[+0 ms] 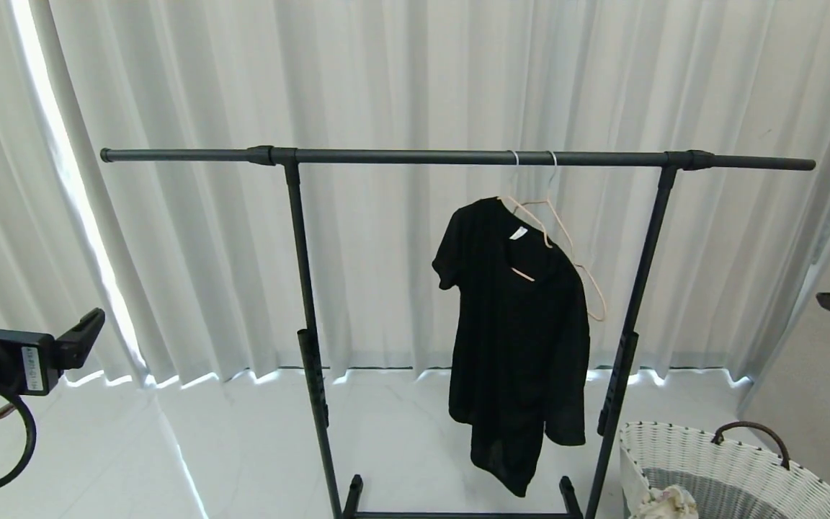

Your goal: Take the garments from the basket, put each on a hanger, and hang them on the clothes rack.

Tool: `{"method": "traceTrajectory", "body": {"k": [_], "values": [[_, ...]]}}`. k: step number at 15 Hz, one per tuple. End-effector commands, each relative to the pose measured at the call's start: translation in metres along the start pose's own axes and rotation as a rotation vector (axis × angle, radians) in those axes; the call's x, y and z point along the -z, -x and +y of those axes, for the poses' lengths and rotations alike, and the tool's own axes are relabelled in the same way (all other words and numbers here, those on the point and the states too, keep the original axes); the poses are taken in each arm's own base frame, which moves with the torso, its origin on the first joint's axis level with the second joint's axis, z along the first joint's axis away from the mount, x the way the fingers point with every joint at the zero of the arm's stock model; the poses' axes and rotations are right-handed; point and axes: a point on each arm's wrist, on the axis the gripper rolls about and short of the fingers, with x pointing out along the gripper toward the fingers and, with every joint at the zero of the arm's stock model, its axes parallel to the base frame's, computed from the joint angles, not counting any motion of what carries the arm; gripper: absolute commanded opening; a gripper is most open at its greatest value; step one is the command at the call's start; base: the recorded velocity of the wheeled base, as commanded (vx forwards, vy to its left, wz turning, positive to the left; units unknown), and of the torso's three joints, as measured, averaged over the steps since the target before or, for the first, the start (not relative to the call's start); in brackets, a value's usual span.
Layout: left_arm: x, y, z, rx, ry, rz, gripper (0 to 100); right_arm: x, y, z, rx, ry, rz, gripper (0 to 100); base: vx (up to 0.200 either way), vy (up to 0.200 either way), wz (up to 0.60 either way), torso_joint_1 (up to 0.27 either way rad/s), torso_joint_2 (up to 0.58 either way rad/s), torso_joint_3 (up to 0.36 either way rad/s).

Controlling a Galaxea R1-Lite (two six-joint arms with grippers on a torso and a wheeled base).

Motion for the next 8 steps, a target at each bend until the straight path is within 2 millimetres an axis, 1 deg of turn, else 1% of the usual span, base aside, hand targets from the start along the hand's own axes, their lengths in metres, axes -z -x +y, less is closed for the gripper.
{"method": "traceTrajectory", "body": {"k": [1,6,8], "values": [[0.0006,0.0012,-0.0001,-0.001,0.000,0.000,100,0.0026,0.0009,-0.0010,0.006,-0.002,0.005,100,0.000,-0.200,0.00,0.007,0.00,0.002],[0.0010,-0.0001,-0.0015,0.009,-0.003,0.003,100,0.0043,0.0010,-0.0011,0.012,-0.010,-0.006,100,0.000,-0.200,0.00,0.002,0.00,0.004],[0.0033,-0.0007,-0.0052,0.042,-0.004,0.007,100,0.0097,0.0031,-0.0041,0.028,-0.019,-0.004,100,0.000,-0.200,0.00,0.002,0.00,0.002]]}}
